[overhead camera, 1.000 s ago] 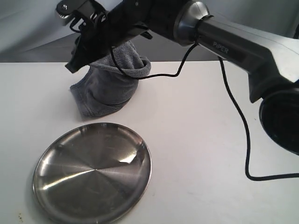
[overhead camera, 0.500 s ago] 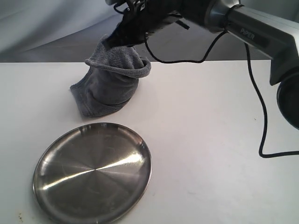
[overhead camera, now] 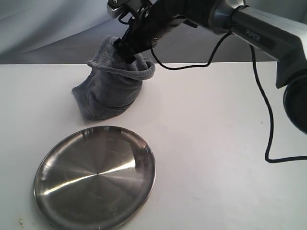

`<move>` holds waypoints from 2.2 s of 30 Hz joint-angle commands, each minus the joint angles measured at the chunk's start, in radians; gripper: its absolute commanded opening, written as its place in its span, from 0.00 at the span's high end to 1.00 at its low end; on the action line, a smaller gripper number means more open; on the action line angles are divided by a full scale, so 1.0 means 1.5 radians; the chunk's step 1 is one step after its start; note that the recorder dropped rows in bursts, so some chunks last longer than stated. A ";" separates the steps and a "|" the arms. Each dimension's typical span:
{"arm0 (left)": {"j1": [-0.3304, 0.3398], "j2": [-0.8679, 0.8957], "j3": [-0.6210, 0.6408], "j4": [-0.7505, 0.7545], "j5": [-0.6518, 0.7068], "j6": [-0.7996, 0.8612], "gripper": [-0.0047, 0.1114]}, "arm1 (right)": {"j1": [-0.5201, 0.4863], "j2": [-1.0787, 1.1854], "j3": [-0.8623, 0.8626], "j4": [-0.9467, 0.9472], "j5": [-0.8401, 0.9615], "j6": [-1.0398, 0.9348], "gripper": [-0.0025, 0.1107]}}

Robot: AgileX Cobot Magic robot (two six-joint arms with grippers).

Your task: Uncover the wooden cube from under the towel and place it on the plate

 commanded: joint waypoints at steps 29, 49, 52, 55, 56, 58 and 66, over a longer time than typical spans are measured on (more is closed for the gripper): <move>-0.003 -0.002 0.003 -0.002 -0.004 -0.003 0.96 | 0.007 0.057 0.002 0.026 -0.086 0.100 0.23; -0.003 -0.002 0.003 -0.002 -0.004 -0.003 0.96 | 0.007 0.068 0.002 0.026 -0.046 0.100 0.95; -0.003 -0.002 0.003 -0.002 -0.004 -0.003 0.96 | 0.007 0.068 0.002 0.026 -0.028 0.100 0.98; -0.003 -0.002 0.003 -0.002 -0.004 -0.003 0.96 | 0.006 0.066 0.002 0.026 0.011 0.093 0.98; -0.003 -0.002 0.003 -0.002 -0.004 -0.003 0.96 | 0.006 0.065 0.002 0.026 0.028 0.083 0.98; -0.003 -0.002 0.003 -0.002 -0.004 -0.003 0.96 | 0.006 0.064 0.002 0.026 0.052 0.068 0.98; -0.003 -0.002 0.003 -0.002 -0.004 -0.003 0.96 | 0.006 0.023 0.002 0.025 0.145 0.003 0.98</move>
